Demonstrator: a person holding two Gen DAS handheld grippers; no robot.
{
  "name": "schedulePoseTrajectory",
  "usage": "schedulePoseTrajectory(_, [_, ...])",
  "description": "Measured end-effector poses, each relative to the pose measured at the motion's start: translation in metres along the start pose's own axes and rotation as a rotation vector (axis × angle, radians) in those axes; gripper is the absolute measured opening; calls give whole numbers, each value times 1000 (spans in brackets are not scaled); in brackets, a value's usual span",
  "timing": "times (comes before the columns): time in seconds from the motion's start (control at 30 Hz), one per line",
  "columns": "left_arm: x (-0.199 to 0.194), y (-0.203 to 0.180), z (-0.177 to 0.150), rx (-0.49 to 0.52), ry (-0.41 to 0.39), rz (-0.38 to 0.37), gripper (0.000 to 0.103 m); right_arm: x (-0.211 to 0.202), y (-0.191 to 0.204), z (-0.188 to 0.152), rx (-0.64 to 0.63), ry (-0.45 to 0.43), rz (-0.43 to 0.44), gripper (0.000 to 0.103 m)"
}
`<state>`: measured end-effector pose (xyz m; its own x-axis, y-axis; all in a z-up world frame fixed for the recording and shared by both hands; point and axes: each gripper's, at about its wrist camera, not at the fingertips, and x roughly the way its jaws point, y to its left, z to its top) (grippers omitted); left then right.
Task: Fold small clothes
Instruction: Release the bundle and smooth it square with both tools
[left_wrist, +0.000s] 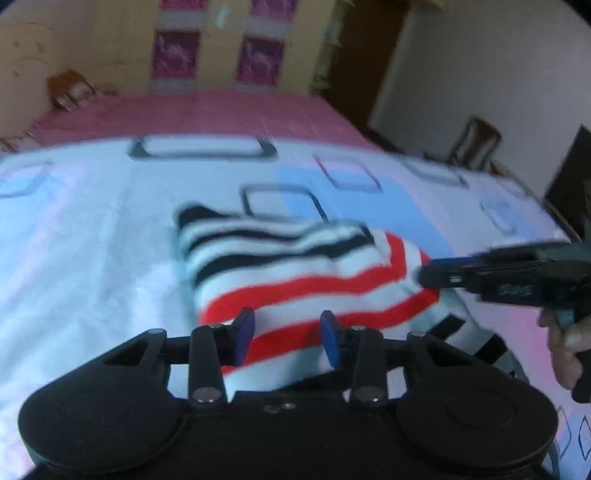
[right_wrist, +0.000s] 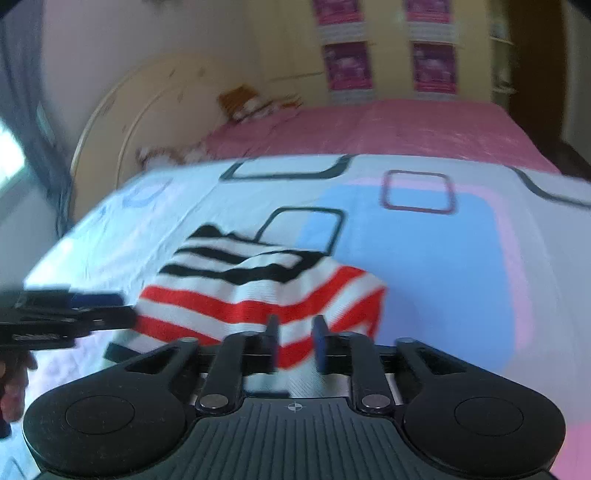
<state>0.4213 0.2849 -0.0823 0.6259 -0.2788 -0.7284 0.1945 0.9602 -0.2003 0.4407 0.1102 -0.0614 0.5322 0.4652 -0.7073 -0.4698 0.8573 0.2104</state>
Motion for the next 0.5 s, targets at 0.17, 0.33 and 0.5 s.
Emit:
schedulePoseTrajectory(0.17, [10, 6, -9, -26, 3, -20, 39, 32, -7, -13, -42, 80, -70, 9])
schedulePoseTrajectory(0.33, [-23, -10, -20, 44, -28, -30, 29, -2, 6, -16, -90, 44, -57, 9])
schedulePoseTrajectory(0.5, [-60, -24, -49, -1, -41, -65, 27, -47, 23, -46, -160, 43, 16, 9])
